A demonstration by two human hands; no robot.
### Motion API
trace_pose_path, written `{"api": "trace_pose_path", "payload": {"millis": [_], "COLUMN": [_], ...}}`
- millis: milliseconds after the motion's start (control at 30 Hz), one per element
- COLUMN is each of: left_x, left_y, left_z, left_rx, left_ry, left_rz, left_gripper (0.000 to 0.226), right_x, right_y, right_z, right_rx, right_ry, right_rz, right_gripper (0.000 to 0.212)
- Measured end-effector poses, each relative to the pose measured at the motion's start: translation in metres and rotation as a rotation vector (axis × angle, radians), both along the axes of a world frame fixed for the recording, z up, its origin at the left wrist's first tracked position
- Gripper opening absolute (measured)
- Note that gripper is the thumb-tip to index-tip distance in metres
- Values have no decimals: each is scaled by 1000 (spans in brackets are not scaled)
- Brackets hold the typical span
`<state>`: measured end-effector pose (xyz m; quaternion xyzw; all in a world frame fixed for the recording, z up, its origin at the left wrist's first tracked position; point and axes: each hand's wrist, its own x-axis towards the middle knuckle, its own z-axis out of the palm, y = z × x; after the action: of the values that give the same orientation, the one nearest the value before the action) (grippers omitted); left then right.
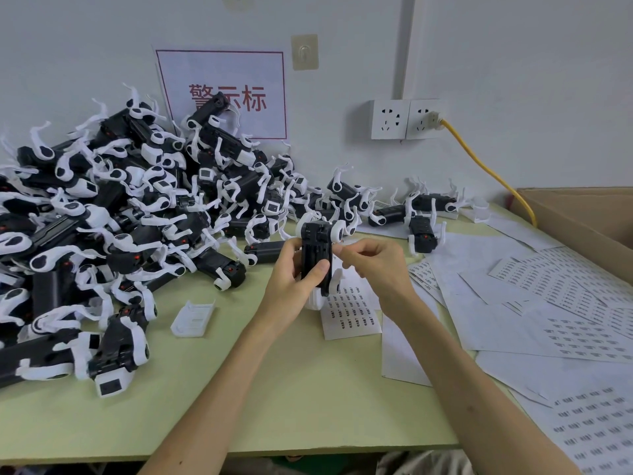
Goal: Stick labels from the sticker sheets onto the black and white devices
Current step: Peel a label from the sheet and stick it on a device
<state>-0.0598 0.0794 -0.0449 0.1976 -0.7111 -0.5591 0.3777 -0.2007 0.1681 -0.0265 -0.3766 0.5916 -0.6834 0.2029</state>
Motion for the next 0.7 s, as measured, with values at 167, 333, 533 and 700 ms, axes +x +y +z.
{"api": "trace_pose_path", "payload": {"millis": [167, 333, 533, 700], "left_x": [-1, 2, 4, 2], "left_y": [4, 9, 9, 8], "left_z": [6, 17, 17, 14], "left_rx": [272, 657, 638, 588], "left_ry": [101, 169, 70, 79], "left_rz": [-140, -371, -377, -410], "left_gripper": [27, 37, 32, 36], "right_x": [1, 2, 5, 7], "right_y": [2, 4, 3, 2], "right_z": [4, 8, 6, 5], "right_rx": [15, 17, -5, -21], "right_ry": [-48, -50, -44, -25], "right_rz": [83, 136, 199, 223], "right_gripper": [25, 22, 18, 24]}}
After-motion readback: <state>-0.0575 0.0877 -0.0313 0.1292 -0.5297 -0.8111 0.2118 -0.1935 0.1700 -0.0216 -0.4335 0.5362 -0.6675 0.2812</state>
